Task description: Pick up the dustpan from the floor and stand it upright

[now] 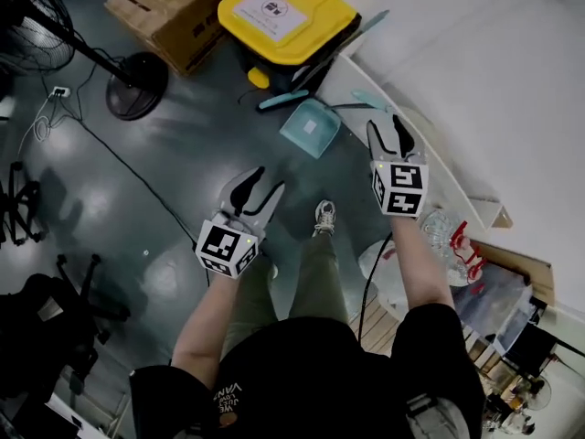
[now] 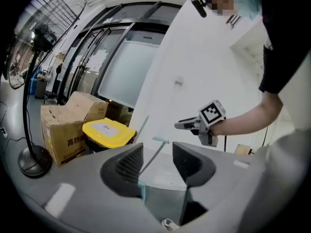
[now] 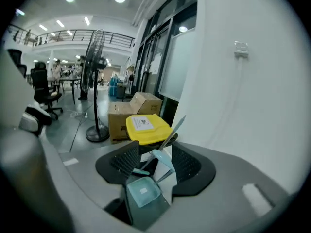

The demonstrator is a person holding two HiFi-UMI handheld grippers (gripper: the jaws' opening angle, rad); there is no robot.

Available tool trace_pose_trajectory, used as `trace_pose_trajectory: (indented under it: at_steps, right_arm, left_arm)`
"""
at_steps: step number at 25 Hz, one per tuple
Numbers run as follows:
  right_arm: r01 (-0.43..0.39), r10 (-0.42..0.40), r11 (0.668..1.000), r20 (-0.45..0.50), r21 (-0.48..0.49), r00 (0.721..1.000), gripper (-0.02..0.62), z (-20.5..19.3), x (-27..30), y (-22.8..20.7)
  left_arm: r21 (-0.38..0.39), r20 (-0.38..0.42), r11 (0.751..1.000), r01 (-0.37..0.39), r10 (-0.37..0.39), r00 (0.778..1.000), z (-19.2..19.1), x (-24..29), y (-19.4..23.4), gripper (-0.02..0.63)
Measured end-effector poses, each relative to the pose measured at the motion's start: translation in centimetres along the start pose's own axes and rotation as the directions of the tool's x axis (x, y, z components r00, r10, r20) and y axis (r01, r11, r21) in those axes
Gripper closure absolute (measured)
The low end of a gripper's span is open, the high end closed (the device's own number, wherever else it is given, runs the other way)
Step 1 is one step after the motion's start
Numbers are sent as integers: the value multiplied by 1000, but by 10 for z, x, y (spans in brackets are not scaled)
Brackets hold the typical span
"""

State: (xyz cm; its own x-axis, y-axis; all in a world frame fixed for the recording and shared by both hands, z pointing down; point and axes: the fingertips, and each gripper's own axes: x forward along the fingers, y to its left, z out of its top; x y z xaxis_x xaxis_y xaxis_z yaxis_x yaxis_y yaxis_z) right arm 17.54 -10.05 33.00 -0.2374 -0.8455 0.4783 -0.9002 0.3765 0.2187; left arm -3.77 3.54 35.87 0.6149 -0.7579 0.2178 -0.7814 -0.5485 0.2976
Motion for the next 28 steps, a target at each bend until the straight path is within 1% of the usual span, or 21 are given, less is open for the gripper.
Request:
trace_pose_trajectory:
  at_steps: [3,6,9,14,18,20,22,23,25,27,28]
  right_arm:
    - [22,-29,990,49,137,998,388,9,-31,-2]
    - [32,-57,967,92,252,994,390,16,-59,-2]
    - [24,-66,949,124,314,990,390,23,-85,7]
    - [-22,-47,931,181,363,982,391,38,-122,35]
    - [-74,-11,932,231,354,973,393,56,-148,60]
    - [-92,2,934,253,344,968,396,63,-161,71]
    - [-109,14,937,277,331,961,493,70,-173,79]
    - [-117,19,938,288,327,957,520,74,-178,84]
    - [-128,25,937,305,324,952,522,79,-187,92]
    - [-137,28,935,317,327,948,560,81,-196,99]
    - [-141,30,934,322,328,946,569,82,-200,102]
  left_arm:
    - [23,7,999,25,-25,1000,19,-6,-13,379]
    - [42,17,998,44,-45,999,38,-11,-25,379]
    - [53,30,997,59,-61,998,55,-16,-36,379]
    - [72,55,994,84,-88,995,79,-37,-49,380]
    - [98,64,989,107,-113,991,97,-56,-56,382]
    - [113,71,986,121,-129,989,105,-67,-61,396]
    - [131,78,983,129,-140,987,111,-77,-65,410]
    - [139,80,982,131,-143,987,114,-83,-66,415]
    - [149,81,980,129,-143,986,118,-93,-66,431]
    - [163,81,978,127,-142,987,121,-102,-67,446]
    - [172,82,977,126,-141,987,122,-105,-68,453]
